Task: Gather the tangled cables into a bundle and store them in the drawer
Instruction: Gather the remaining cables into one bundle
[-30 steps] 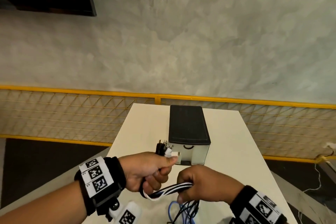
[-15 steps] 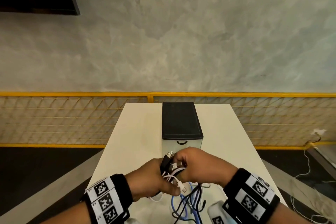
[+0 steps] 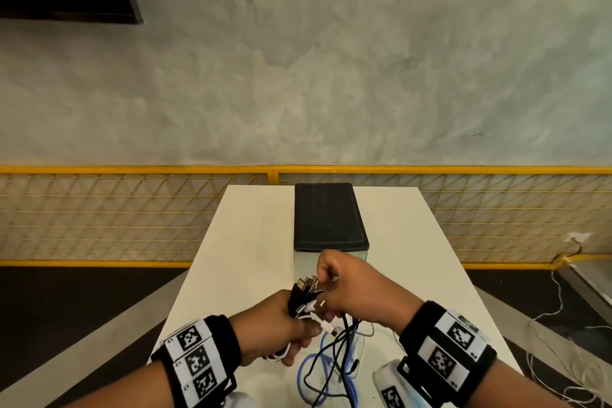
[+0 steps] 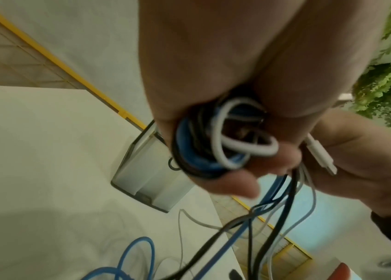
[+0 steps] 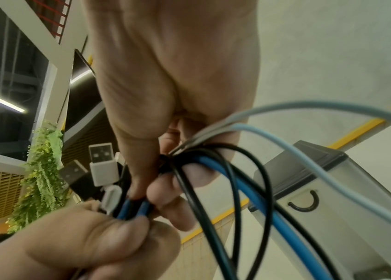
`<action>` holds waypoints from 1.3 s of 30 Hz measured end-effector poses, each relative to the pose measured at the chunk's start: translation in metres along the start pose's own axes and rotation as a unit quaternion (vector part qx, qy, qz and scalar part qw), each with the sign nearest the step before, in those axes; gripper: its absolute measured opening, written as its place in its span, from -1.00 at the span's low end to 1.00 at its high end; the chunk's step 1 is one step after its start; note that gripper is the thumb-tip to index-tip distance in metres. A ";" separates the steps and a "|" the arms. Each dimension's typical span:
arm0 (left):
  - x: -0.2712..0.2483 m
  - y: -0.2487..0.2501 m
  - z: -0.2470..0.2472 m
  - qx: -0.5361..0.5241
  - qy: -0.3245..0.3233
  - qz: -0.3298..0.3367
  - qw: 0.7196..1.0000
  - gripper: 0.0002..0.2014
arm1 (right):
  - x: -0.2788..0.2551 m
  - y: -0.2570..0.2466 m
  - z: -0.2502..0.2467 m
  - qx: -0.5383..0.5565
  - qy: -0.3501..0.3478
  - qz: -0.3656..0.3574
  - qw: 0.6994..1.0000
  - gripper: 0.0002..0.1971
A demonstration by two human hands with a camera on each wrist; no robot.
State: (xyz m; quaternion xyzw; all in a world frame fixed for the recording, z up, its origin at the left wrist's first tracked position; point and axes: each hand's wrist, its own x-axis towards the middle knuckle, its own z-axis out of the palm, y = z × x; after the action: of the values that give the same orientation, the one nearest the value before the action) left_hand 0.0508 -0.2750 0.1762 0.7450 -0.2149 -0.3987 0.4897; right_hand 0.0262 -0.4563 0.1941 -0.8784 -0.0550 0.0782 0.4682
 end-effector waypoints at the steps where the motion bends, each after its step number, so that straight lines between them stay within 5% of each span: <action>1: 0.000 0.001 0.002 -0.002 0.005 -0.004 1.000 -0.93 | 0.000 0.002 0.000 0.012 0.005 0.001 1.000 -0.71; 6: 0.002 0.010 0.004 -0.037 0.018 -0.020 0.999 -0.78 | -0.002 0.014 0.001 0.212 -0.047 0.043 0.975 -0.74; 10: 0.000 0.024 0.002 -0.023 -0.023 0.015 0.999 -0.88 | -0.012 0.026 0.004 0.316 -0.132 0.078 0.936 -0.50; 14: 0.004 0.029 -0.012 -0.008 0.029 -0.013 0.999 -0.76 | -0.025 0.043 0.005 0.420 -0.175 0.069 0.888 -0.49; 17: 0.005 0.029 -0.027 0.046 0.061 -0.033 0.997 -0.68 | -0.032 0.041 0.000 0.325 -0.184 0.082 0.924 -0.79; 24: -0.004 0.058 -0.077 -0.012 0.120 0.017 0.993 -0.72 | -0.053 0.070 0.018 0.058 -0.137 0.138 0.979 -0.93; 27: -0.004 0.059 -0.082 0.008 0.120 0.016 0.993 -0.66 | -0.069 0.095 0.035 -0.018 -0.164 0.203 0.965 -0.66; 29: -0.001 0.058 -0.082 0.017 0.120 0.008 0.993 -0.67 | -0.078 0.112 0.037 0.069 -0.143 0.223 0.962 -0.79; 33: 0.002 0.055 -0.084 0.077 0.105 -0.028 0.991 -0.69 | -0.091 0.131 0.010 0.203 -0.125 0.221 0.946 0.14; 35: 0.003 0.054 -0.083 0.077 0.096 -0.037 0.992 -0.70 | -0.082 0.116 -0.006 0.238 -0.047 0.151 0.958 0.16; 37: 0.005 0.055 -0.078 0.070 0.082 -0.037 0.993 -0.71 | -0.065 0.093 -0.018 0.142 0.049 0.075 0.986 0.06; 39: 0.008 0.061 -0.068 0.064 0.063 -0.028 0.996 -0.70 | -0.045 0.058 -0.016 0.081 0.054 0.020 0.995 -0.03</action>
State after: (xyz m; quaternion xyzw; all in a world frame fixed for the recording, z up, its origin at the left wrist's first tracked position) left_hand 0.1148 -0.2690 0.2421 0.8041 -0.1879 -0.3497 0.4426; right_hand -0.0138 -0.5095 0.1590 -0.8413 -0.0059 0.0444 0.5387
